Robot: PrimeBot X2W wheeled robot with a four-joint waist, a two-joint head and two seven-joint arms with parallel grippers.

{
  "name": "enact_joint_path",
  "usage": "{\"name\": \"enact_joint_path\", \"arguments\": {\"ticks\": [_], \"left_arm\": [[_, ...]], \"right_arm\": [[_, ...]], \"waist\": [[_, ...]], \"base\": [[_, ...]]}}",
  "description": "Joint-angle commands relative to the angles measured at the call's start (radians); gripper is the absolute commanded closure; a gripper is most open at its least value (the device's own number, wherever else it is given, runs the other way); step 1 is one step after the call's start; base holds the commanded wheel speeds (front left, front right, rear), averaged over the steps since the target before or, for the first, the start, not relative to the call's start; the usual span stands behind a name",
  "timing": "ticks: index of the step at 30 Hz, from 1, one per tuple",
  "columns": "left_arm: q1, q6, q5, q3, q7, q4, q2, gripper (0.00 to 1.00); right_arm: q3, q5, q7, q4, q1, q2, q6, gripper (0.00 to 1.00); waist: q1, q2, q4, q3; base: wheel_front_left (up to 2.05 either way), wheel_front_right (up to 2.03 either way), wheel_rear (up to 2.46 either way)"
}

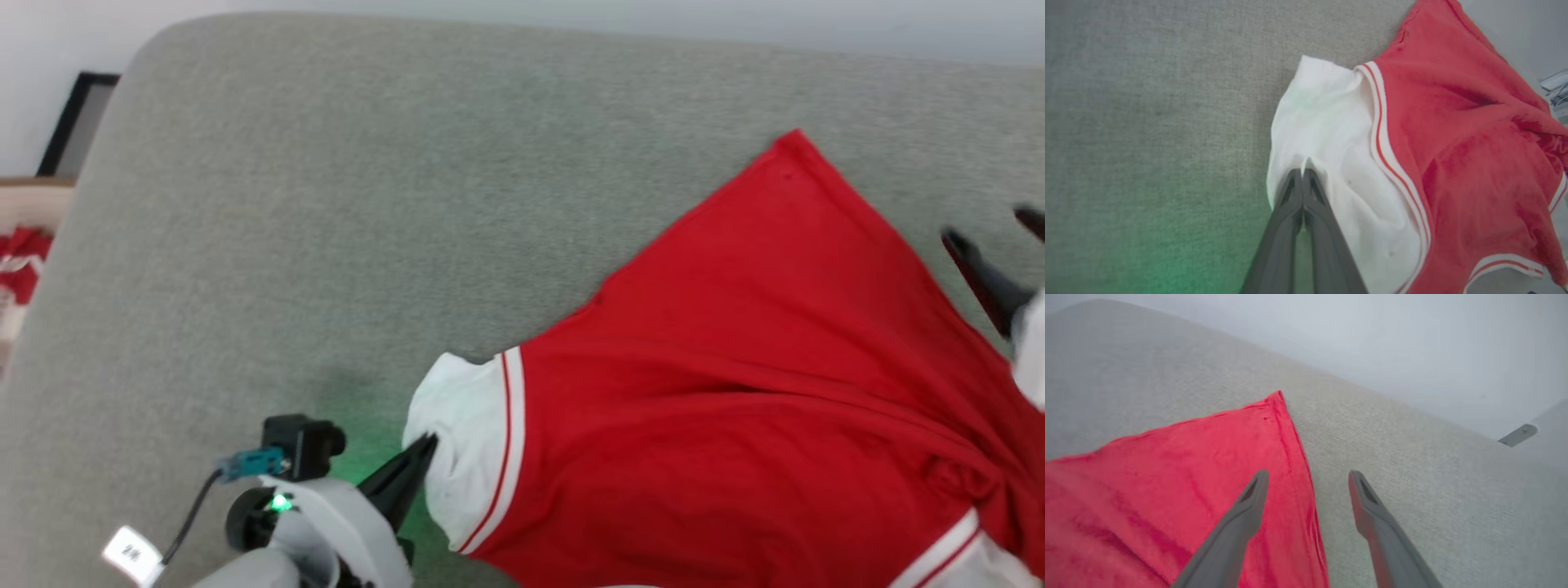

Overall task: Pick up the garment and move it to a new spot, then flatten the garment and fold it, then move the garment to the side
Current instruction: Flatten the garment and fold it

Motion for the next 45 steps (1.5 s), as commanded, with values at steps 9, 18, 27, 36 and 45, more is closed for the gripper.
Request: {"name": "enact_joint_path", "arguments": {"ticks": [9, 18, 27, 36, 45], "left_arm": [[-0.076, -0.056, 0.031, -0.033, 0.022, 0.057, -0.086, 1.0], [-0.108, -0.1, 0.035, -0.049, 0.025, 0.121, -0.141, 1.0], [-0.104, -0.121, 0.021, -0.046, 0.016, 0.164, -0.15, 1.0], [-0.158, -0.114, 0.002, -0.03, 0.084, 0.153, -0.106, 1.0], [-0.427, -0.054, 0.046, -0.002, 0.339, 0.05, 0.026, 1.0]], "right_arm": [[0.303, 0.035, -0.084, 0.454, -0.386, -0.024, -0.001, 0.0], [0.475, 0.092, -0.043, 0.833, -0.587, 0.001, -0.001, 0.0], [0.595, 0.144, 0.151, 1.033, -0.631, 0.032, 0.0, 1.0], [0.6, 0.19, 0.104, 1.033, -0.706, 0.031, -0.001, 1.0], [0.603, 0.278, 0.003, 0.887, -0.76, 0.014, -0.001, 1.0]], "waist": [[0.0, 0.0, 0.141, 0.057], [0.0, 0.0, 0.222, 0.088], [0.0, 0.0, 0.231, 0.088], [0.0, 0.0, 0.164, 0.058], [0.0, 0.0, 0.059, -0.03]], "base": [[0.0, 0.0, 0.0], [0.0, 0.0, 0.0], [0.0, 0.0, 0.0], [0.0, 0.0, 0.0], [0.0, 0.0, 0.0]]}}
